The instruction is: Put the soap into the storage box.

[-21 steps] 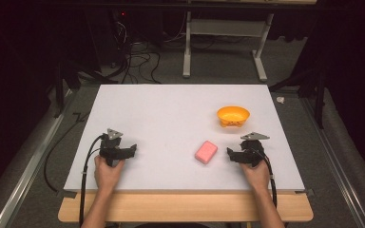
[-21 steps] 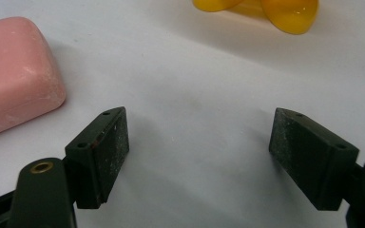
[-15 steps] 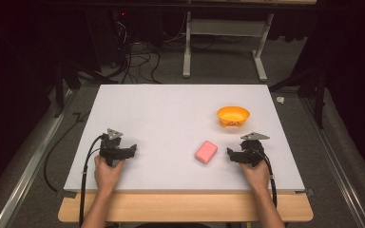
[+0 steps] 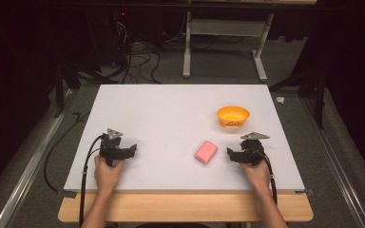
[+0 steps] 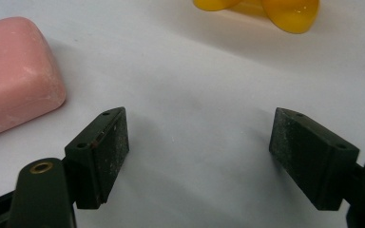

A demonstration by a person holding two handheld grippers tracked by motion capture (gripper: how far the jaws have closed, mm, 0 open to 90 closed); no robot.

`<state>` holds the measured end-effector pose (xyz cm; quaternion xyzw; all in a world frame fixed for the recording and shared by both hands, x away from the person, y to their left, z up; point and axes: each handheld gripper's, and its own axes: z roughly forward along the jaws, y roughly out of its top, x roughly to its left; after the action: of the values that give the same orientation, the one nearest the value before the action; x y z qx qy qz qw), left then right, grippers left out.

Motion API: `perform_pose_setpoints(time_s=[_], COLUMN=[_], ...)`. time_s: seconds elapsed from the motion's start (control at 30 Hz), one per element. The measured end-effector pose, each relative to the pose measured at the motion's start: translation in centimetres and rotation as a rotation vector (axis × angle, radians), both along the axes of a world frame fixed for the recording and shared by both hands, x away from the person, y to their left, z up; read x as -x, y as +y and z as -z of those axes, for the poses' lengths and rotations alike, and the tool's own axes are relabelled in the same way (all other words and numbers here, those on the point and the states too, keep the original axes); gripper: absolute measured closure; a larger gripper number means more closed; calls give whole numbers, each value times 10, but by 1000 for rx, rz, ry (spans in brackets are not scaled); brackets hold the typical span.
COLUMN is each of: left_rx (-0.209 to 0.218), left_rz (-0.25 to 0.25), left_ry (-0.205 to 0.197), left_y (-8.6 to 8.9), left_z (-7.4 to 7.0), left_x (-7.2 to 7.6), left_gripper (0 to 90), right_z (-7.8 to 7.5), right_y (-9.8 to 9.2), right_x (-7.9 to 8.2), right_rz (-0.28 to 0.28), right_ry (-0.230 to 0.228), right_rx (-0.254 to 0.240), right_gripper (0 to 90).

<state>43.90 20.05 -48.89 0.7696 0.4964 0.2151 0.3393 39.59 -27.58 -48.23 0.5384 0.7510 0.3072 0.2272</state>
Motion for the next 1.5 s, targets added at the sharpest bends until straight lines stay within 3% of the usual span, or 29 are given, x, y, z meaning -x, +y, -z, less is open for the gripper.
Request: perform_pose_setpoints(time_s=[0.33,0.5,0.87,1.1,1.5], left_rx=[0,0,0,0,0], left_rz=[0,1,0,0,0], left_ry=[0,1,0,0,0], left_y=[0,0,0,0,0], left_z=[0,0,0,0,0], left_x=[0,0,0,0,0], left_gripper=[177,177,177,177,177], right_z=[-1,-5,-18,-28,-38], right_y=[2,3,8,23,42], right_x=[-2,-3,2,7,11], right_rz=[-16,-18,-52,-116,-202], right_ry=[22,47,9,-34,-45], right_rx=[6,-14,-39,-25,-47], right_gripper=[147,144,141,131,124])
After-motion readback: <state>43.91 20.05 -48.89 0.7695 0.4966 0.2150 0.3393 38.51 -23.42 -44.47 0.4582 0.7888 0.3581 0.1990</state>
